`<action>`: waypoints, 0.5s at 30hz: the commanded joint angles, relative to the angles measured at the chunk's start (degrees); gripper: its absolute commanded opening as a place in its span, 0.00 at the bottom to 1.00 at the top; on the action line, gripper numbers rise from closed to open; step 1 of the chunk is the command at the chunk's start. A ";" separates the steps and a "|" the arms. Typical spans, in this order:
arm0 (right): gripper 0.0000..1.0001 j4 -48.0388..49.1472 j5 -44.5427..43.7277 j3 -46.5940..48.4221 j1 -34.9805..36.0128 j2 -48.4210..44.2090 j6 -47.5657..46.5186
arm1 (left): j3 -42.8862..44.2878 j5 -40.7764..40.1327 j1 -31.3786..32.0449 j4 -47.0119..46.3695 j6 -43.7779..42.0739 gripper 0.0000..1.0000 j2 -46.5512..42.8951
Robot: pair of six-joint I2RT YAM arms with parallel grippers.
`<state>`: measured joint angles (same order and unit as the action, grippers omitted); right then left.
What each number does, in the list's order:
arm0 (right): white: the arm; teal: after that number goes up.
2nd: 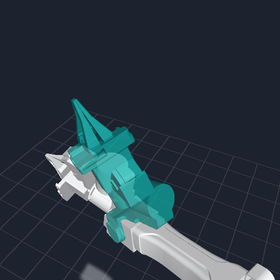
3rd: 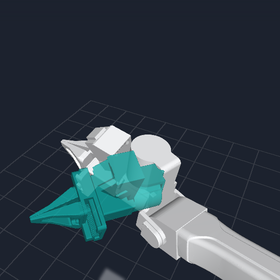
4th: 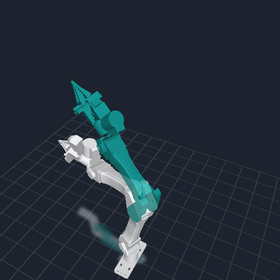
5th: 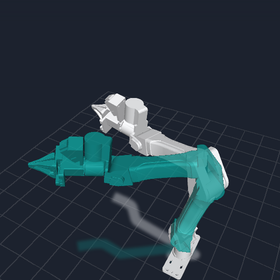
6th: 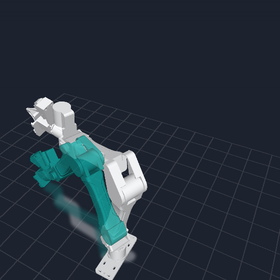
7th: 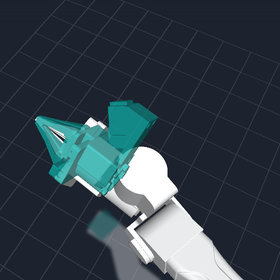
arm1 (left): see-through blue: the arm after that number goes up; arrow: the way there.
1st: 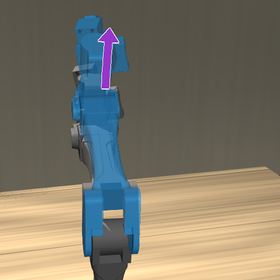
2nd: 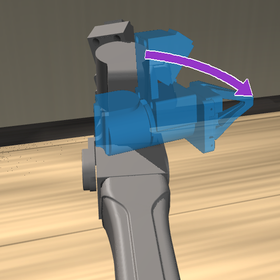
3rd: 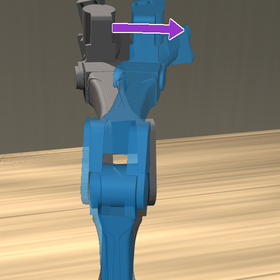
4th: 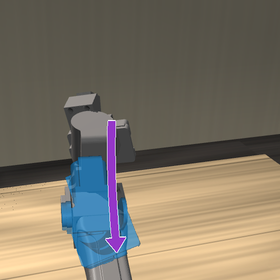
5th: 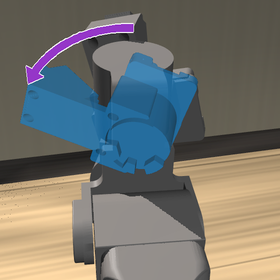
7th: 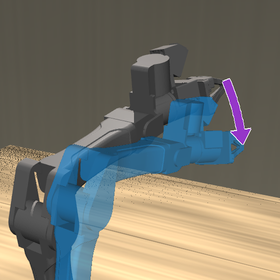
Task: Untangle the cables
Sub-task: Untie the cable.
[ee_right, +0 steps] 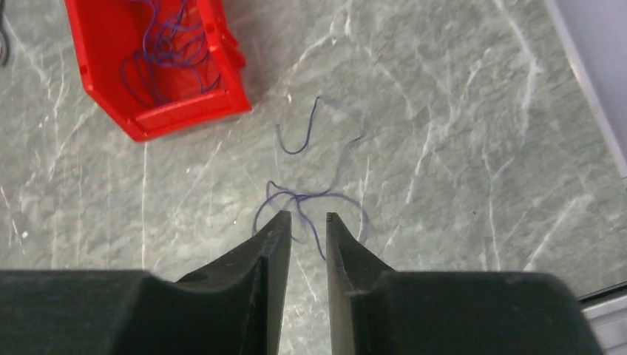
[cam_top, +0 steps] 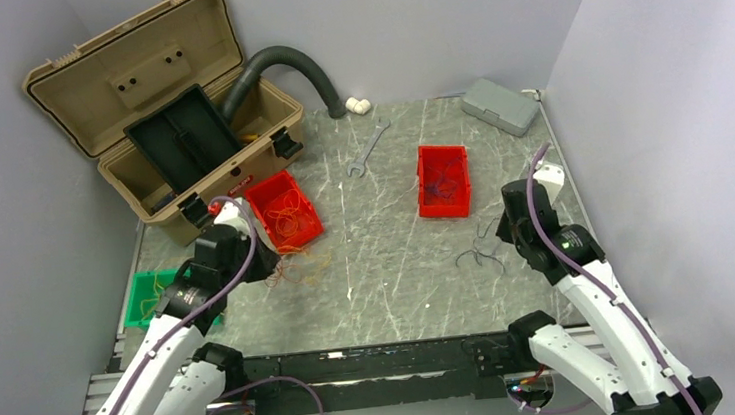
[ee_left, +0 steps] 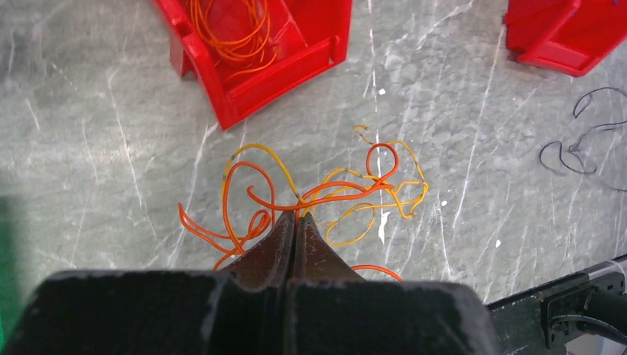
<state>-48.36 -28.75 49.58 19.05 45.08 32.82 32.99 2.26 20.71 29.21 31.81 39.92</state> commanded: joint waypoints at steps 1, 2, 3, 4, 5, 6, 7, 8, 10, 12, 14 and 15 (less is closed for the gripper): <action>0.38 3.22 6.26 -1.81 -0.12 -3.38 -3.23 | 3.83 0.16 0.60 -0.67 -3.39 0.00 0.45; 0.50 3.30 6.70 -1.59 -0.08 -3.43 -3.20 | 4.14 0.41 0.63 -0.52 -3.61 0.00 0.82; 0.60 3.23 6.77 -1.31 -0.07 -2.96 -3.06 | 4.44 0.86 0.65 -0.68 -3.86 0.00 1.24; 0.68 2.88 6.37 -0.94 -0.06 -2.02 -2.69 | 4.72 1.42 0.72 -0.82 -3.94 0.00 1.63; 0.80 2.05 5.10 -0.45 -0.02 -0.49 -1.32 | 4.86 2.13 0.81 -1.09 -3.95 0.00 1.99; 0.91 1.03 3.54 0.05 -0.06 1.50 0.44 | 4.91 2.58 1.01 -1.37 -3.81 0.00 2.34; 0.98 0.09 2.33 0.49 -0.06 3.71 1.84 | 4.81 2.98 1.19 -1.80 -3.77 0.00 2.62; 1.00 -0.72 1.30 0.79 -0.13 5.99 3.44 | 4.80 3.21 1.42 -2.17 -3.63 0.00 2.83; 1.00 -2.49 0.54 1.19 -0.93 11.48 6.45 | 4.76 3.66 2.16 -2.62 -3.47 0.00 3.48; 1.00 -2.09 1.52 0.10 -2.73 15.06 8.22 | 4.80 4.18 2.88 -2.82 -3.38 0.00 4.19; 1.00 0.77 5.19 -2.18 -4.57 16.12 8.14 | 4.73 4.41 3.77 -2.93 -3.32 0.00 4.74; 1.00 2.78 7.53 -3.72 -5.53 15.99 7.98 | 4.65 4.49 4.19 -3.07 -3.31 0.00 4.88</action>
<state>-48.25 -25.61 48.66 16.47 60.99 37.85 35.70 4.91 23.46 28.77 29.17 44.18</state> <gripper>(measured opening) 0.997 0.012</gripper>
